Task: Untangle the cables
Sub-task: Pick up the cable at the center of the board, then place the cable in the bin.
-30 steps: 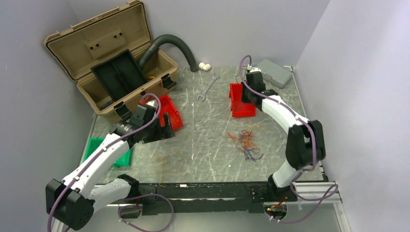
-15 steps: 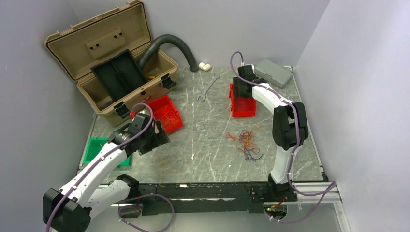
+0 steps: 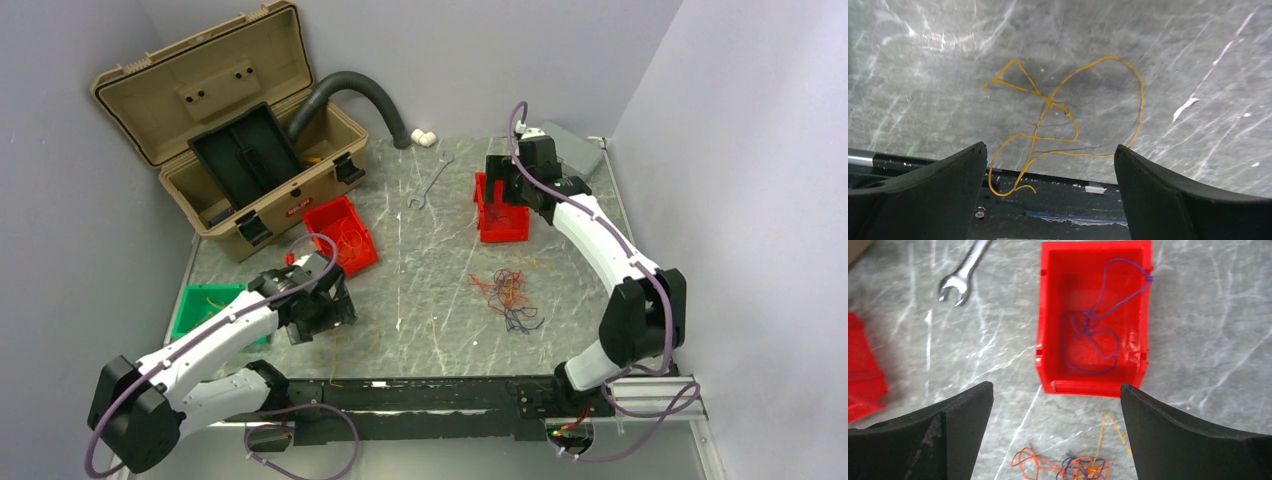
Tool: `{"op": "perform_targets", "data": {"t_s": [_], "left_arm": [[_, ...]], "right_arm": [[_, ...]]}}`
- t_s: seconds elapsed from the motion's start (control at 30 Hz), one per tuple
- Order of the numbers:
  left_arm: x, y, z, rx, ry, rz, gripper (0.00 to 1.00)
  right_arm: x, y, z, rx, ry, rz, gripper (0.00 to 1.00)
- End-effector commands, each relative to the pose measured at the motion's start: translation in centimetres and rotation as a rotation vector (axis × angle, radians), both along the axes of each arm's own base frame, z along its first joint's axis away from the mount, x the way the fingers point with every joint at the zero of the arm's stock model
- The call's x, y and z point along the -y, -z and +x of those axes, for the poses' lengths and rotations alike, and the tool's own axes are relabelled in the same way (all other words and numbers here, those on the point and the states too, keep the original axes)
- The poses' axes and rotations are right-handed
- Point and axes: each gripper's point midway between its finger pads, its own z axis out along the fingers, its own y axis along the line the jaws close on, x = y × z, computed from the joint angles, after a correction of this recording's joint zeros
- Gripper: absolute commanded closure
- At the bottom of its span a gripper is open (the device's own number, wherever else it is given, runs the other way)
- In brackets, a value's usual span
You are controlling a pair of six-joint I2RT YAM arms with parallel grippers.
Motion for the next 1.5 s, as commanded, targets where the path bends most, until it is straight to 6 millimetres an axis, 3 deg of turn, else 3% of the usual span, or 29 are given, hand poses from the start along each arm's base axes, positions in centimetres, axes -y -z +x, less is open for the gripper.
{"op": "perform_targets", "data": {"t_s": [0.0, 0.37, 0.63, 0.83, 0.9, 0.93, 1.0, 1.03, 1.1, 1.3, 1.47], "left_arm": [[-0.4, 0.8, -1.2, -0.051, -0.081, 0.083, 0.01], [2.8, 3.1, -0.8, -0.083, -0.037, 0.121, 0.01], [1.7, 4.8, -0.6, -0.097, -0.158, 0.194, 0.24], [1.1, 6.0, -0.6, -0.123, -0.212, 0.208, 0.47], [1.2, 6.6, -0.6, -0.129, -0.229, 0.172, 0.60], [1.2, 6.9, -0.5, -0.128, -0.234, 0.152, 0.68], [1.2, 7.2, -0.3, -0.127, -0.241, 0.114, 0.97], [1.0, 7.2, -0.1, -0.128, -0.245, 0.106, 1.00], [-0.1, 6.1, 0.1, -0.112, -0.264, 0.148, 1.00], [-4.8, 0.0, 0.3, -0.075, -0.395, 0.286, 1.00], [-8.5, -6.3, 0.9, 0.045, -0.482, 0.288, 1.00]], "right_arm": [[-2.5, -2.6, -1.6, 0.050, -0.102, 0.121, 0.00], [-2.1, -6.4, -4.6, 0.137, -0.141, 0.152, 0.00], [-2.3, -7.9, -5.6, 0.178, -0.159, 0.179, 0.00], [-2.3, -8.5, -6.5, 0.192, -0.172, 0.194, 0.00], [-2.4, -8.8, -6.8, 0.197, -0.180, 0.203, 0.00], [-2.5, -8.9, -7.0, 0.199, -0.183, 0.208, 0.00], [-2.5, -9.1, -7.4, 0.205, -0.188, 0.218, 0.00], [-2.6, -9.1, -7.6, 0.208, -0.192, 0.224, 0.00], [-2.6, -9.1, -8.0, 0.211, -0.201, 0.227, 0.00], [-2.8, -9.1, -8.6, 0.216, -0.214, 0.245, 0.00], [-3.2, -9.4, -8.5, 0.216, -0.227, 0.260, 0.00]]}}
